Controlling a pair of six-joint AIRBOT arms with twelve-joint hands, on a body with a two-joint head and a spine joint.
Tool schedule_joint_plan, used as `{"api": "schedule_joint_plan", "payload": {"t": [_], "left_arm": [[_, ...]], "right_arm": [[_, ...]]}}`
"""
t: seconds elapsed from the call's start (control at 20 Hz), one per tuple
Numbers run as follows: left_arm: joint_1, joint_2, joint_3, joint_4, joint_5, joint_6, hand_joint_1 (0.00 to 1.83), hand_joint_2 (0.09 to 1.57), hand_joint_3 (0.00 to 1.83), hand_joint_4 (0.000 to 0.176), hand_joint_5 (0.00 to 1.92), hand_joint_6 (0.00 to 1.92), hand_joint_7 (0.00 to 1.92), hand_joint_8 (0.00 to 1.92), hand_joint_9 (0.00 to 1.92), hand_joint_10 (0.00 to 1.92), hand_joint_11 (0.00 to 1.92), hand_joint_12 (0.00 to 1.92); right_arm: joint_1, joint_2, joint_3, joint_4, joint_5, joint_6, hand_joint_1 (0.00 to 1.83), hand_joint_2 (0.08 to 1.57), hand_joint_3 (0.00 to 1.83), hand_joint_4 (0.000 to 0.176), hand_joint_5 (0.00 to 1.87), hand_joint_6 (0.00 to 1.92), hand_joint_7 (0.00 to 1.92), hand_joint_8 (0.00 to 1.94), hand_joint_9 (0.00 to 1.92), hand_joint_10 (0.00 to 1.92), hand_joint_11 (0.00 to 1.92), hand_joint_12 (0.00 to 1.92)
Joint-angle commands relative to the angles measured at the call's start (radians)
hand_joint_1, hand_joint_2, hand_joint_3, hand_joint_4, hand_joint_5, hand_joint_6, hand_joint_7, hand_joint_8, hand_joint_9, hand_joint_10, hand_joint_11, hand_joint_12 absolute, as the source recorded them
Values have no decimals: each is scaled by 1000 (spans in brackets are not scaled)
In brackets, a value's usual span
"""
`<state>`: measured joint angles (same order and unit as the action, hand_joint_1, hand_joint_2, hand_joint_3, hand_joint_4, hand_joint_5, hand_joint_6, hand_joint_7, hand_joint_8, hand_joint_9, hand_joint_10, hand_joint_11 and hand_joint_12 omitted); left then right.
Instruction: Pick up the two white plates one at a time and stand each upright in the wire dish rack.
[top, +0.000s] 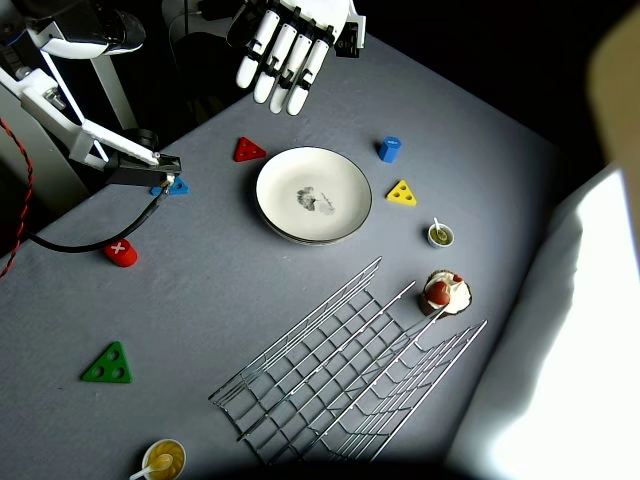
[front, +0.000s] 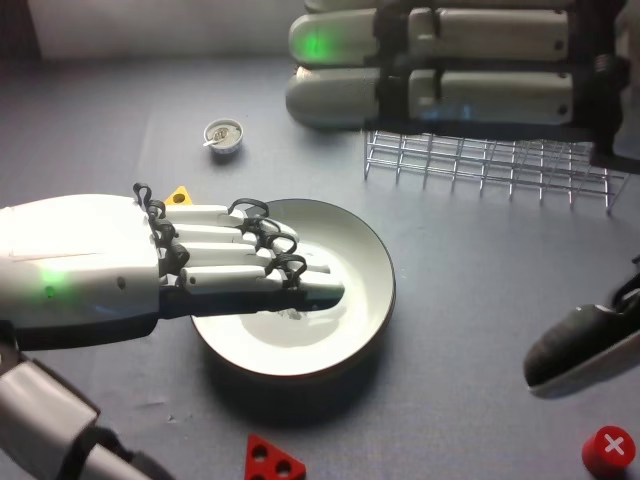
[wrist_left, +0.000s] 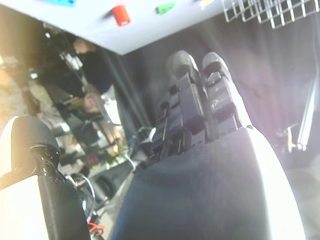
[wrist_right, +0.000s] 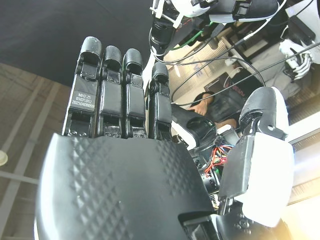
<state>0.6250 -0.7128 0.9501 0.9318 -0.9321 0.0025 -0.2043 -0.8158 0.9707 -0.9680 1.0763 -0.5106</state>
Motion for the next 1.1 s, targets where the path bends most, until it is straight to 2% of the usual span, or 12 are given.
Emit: {"api": "schedule_joint_plan", "payload": {"t": [0.0,0.3,0.5,0.6,1.05], "left_arm": [[-10,8,-4,-50,-85,-2,49,865,0,0,48,5,104,4,123,5,99,106],[-10,9,-9,-50,-94,-2,45,870,1,0,32,0,85,2,103,3,85,78],[-10,24,-11,-4,-107,-2,62,867,0,0,39,2,99,6,117,7,90,72],[-11,24,-2,2,-108,-2,64,867,0,0,21,1,87,2,113,3,82,59],[-11,21,30,81,-124,-2,61,869,1,0,42,6,121,13,159,16,142,67]], "right_arm": [[10,6,-4,82,72,-2,0,882,0,0,55,2,78,3,75,5,69,61],[-1,8,-11,93,72,6,0,888,0,0,79,0,101,0,103,0,92,39],[-16,42,-37,102,58,104,0,880,0,0,74,0,91,0,98,0,95,36],[-35,80,-69,113,-10,146,0,877,0,0,54,0,69,0,69,0,78,24],[-118,168,-137,87,-136,326,0,892,2,0,66,2,109,10,102,10,98,23]]}}
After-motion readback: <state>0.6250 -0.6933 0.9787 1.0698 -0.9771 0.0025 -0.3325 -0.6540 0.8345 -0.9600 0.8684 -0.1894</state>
